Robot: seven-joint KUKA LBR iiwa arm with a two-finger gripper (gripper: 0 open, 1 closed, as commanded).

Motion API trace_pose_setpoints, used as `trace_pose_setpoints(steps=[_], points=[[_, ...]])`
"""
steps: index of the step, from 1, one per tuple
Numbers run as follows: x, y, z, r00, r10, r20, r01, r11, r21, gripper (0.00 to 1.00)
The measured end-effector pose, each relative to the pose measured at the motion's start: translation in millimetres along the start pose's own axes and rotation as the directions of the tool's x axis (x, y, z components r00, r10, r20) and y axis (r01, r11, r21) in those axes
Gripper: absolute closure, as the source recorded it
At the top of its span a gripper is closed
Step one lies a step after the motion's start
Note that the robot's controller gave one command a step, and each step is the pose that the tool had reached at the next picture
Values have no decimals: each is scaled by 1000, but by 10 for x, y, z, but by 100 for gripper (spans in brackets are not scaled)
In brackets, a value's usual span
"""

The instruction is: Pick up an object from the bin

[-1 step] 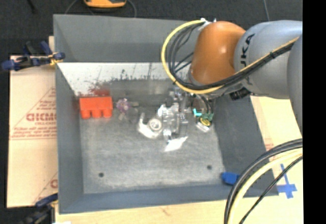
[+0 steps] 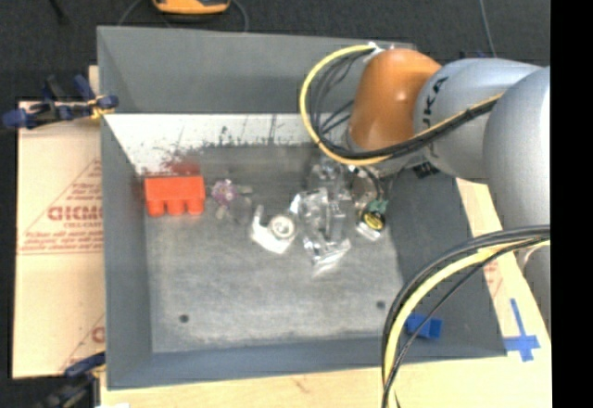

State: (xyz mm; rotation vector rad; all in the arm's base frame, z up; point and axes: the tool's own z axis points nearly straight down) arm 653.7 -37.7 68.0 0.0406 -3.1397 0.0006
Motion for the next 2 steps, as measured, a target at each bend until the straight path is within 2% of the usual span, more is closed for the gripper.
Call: trace_pose_setpoints(steps=[1,2], points=[[-33,25,-61,1000,-2,16,2,1000,-1,100],[-5,-41,-2027,999,-50,13,50,999,3,100]])
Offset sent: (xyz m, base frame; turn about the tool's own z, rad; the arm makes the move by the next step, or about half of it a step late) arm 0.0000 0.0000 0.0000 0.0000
